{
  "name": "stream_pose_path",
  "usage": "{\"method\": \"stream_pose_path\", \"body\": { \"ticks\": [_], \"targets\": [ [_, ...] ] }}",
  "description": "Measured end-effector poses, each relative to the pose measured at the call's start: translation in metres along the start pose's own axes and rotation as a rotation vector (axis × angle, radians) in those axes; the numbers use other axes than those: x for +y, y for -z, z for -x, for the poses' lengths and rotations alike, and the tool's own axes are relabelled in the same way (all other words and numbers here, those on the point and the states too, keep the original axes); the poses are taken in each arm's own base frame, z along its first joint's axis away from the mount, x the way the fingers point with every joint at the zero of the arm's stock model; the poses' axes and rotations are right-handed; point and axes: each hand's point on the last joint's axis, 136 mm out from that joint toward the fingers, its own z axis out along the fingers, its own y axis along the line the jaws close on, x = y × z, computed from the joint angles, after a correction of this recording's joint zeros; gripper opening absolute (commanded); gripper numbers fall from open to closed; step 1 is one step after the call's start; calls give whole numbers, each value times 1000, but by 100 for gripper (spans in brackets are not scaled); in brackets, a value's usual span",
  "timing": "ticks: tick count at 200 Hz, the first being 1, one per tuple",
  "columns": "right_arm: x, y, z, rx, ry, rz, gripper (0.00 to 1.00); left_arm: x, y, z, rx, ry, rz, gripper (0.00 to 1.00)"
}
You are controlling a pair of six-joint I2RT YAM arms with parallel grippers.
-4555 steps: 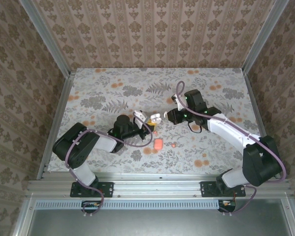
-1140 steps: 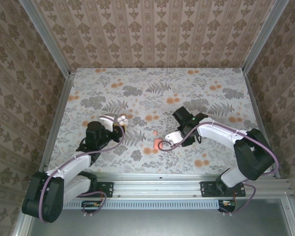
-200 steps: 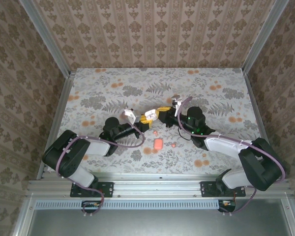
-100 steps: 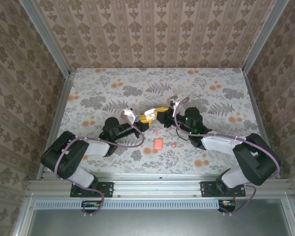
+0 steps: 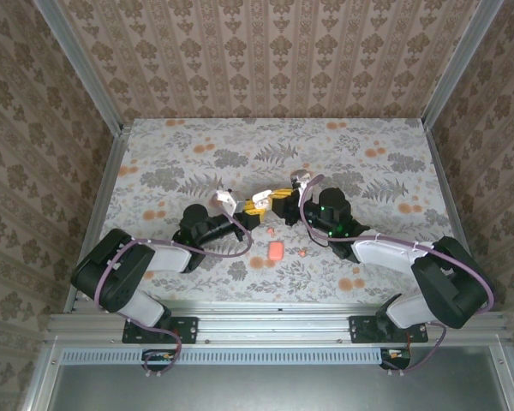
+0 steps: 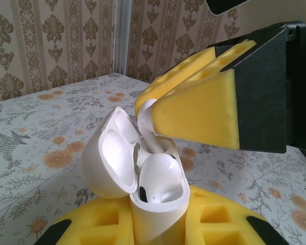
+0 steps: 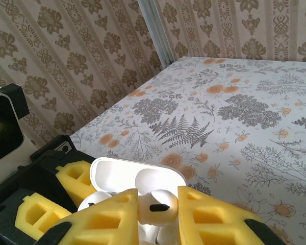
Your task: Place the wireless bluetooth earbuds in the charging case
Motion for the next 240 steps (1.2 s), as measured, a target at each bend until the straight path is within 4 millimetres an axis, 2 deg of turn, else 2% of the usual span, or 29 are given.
{"method": "stream_pose_path", "body": {
  "ticks": [36,110,173,203,240],
  "targets": [
    [4,2,-1,12,-4,7,34,-3,0,3,-7,-5,-6,5],
    [18,12,11,4,-3,43,48,-3,1,14,-37,-22,-1,5],
    [34,34,47,-60,23,74,53,-3,2,15,-39,-24,2,5],
    [27,46,56,-68,37,44,53,-3,2,15,-40,-24,2,5],
    [8,48,48,-2,11,-23,50,-5,2,17,-44,-28,-5,5]
  ]
}}
